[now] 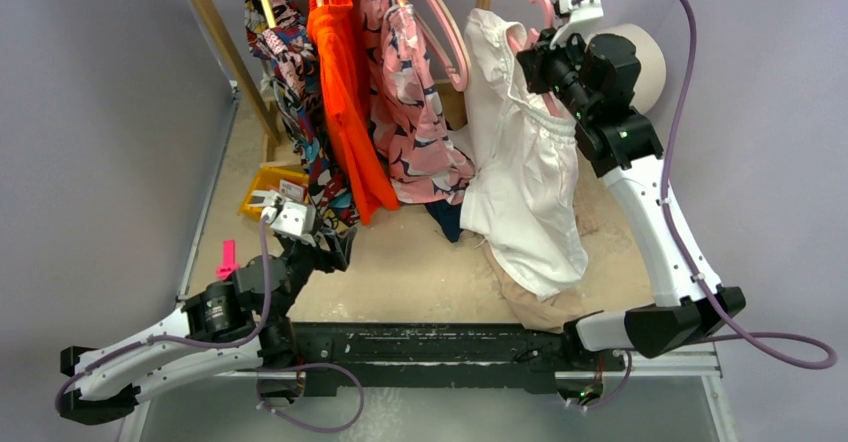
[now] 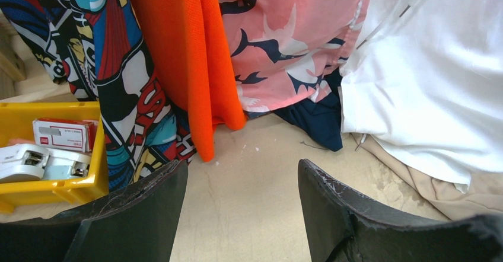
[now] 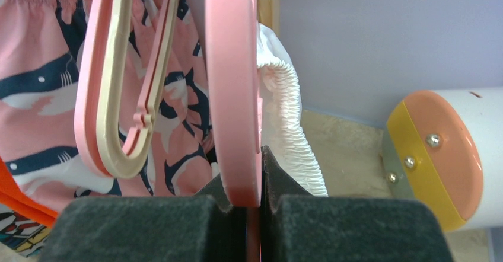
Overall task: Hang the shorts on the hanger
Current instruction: Place the hanger at the clothesline.
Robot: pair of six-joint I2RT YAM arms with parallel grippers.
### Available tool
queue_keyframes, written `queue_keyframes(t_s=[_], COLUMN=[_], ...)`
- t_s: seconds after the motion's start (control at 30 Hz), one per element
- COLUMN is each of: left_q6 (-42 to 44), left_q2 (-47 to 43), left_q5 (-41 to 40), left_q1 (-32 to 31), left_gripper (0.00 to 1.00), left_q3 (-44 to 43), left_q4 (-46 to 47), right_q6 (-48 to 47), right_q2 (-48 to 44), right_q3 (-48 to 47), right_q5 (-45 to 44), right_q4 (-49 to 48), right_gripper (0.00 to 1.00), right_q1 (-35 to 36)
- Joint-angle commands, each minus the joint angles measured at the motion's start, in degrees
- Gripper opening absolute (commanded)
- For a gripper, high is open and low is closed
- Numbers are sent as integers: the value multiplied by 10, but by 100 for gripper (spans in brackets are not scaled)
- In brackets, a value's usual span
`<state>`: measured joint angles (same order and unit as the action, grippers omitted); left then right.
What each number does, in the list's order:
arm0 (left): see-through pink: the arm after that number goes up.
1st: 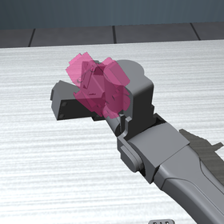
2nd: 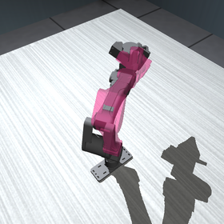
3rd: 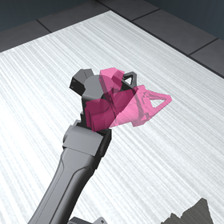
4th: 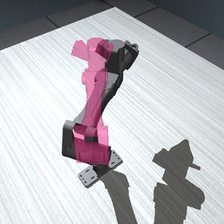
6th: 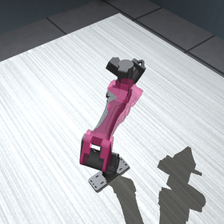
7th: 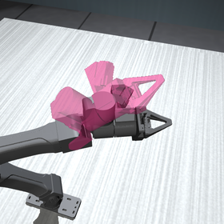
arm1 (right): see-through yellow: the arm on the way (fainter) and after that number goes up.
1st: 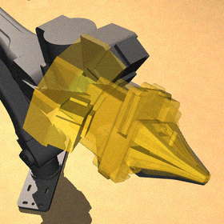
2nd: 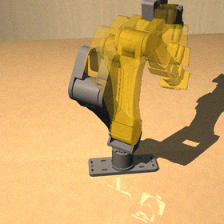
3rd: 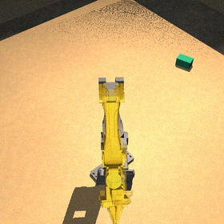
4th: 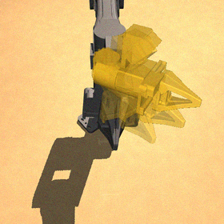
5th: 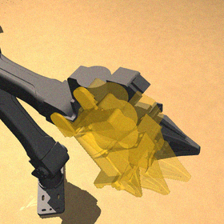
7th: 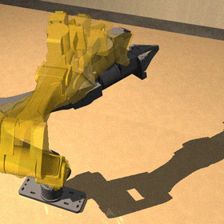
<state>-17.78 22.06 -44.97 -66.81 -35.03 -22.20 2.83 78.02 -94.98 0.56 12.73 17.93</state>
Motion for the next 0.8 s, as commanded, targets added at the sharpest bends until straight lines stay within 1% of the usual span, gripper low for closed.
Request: queue_keyframes(t_s=[0.0,0.13,0.27,0.33,0.4,0.5,0.6,0.67,0.77], left_q6=[13,13,14,13,10,6,6,7,11], left_q2=[2,4,8,7,5,-5,-15,-19,-21], left_q5=[-22,-22,-22,-23,-23,-27,-35,-43,-48], left_q1=[1,1,1,1,1,1,1,1,1], left_gripper=[67,67,67,67,67,67,67,67,67], left_q3=[-20,-20,-21,-21,-22,-23,-19,-18,-16], left_q4=[7,7,7,7,6,3,6,7,9], right_q6=[6,16,17,14,10,-4,-16,-33,-53], right_q2=[3,14,13,11,-5,-54,-109,-134,-149], right_q3=[-82,-112,-120,-126,-107,-64,-40,-50,-72], right_q5=[58,56,46,17,-21,-92,-153,-185,-225], right_q4=[-73,-72,-64,-39,-13,4,20,33,41], right_gripper=[0,0,0,0,0,0,0,0,0], right_q1=[-3,-3,-3,-3,-3,-3,-3,-3,-3])
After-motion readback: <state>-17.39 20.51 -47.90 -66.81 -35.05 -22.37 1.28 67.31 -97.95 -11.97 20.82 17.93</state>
